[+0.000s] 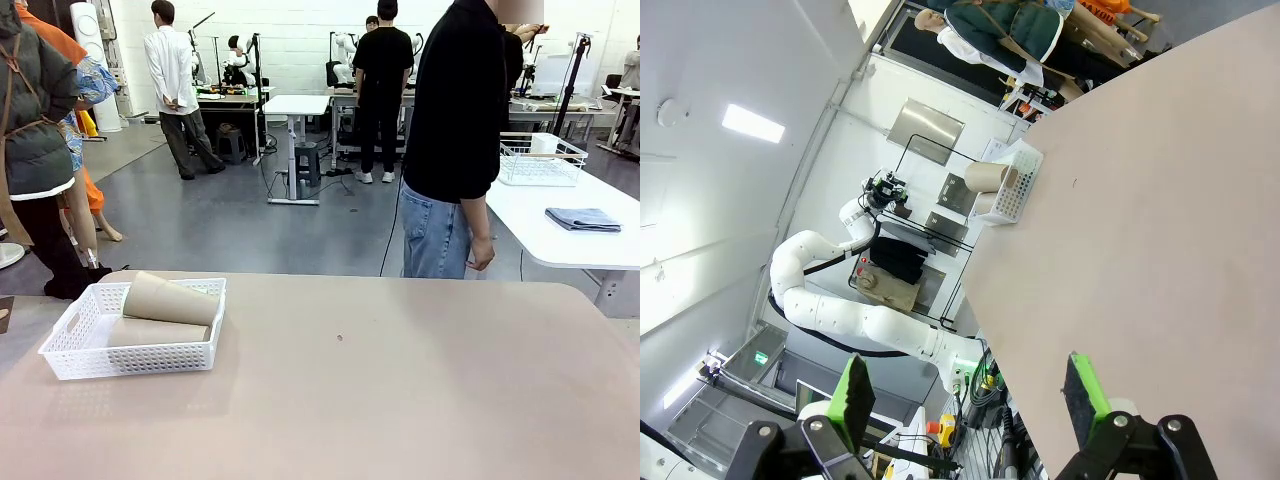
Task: Clean and organize the cups into the basket.
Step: Move the Organizing basket back to the left side of the table.
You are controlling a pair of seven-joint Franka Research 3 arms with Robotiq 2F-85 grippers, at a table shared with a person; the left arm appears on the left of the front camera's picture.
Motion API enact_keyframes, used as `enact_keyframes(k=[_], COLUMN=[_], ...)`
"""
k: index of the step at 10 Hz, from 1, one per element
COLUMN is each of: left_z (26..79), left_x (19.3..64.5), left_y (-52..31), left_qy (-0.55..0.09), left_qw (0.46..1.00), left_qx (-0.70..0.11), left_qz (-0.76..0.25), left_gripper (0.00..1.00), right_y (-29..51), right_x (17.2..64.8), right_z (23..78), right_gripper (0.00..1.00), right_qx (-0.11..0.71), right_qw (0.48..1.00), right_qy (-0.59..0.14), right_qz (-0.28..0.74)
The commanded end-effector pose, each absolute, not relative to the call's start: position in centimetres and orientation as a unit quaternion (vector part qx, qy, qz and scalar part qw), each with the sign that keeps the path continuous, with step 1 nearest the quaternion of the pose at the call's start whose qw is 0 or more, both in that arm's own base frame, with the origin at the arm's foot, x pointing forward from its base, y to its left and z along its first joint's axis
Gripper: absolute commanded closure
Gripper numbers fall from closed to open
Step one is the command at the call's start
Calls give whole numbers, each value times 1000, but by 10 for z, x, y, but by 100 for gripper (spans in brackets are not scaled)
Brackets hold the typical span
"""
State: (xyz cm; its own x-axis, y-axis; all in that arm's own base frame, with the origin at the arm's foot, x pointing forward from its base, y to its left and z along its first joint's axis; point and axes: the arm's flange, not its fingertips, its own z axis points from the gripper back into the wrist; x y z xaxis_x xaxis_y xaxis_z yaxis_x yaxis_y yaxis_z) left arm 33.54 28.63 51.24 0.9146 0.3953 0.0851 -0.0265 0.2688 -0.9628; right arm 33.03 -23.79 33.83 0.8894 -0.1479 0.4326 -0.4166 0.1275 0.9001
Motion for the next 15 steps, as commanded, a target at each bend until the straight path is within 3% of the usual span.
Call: enact_keyframes(k=[1,15], left_z=[508,509], left_x=[336,335], left_y=[289,289], left_qy=[-172,-156], left_qw=[774,780], left_qx=[-594,-590], left_qz=[136,140], left_gripper=[0,0], right_y=[-238,-238], right_x=[330,330], right_z=[339,339], right_gripper=[0,0], right_qx=[653,653], right_qw=[719,719], right_qy=[-217,-217], right_qz=[94,94])
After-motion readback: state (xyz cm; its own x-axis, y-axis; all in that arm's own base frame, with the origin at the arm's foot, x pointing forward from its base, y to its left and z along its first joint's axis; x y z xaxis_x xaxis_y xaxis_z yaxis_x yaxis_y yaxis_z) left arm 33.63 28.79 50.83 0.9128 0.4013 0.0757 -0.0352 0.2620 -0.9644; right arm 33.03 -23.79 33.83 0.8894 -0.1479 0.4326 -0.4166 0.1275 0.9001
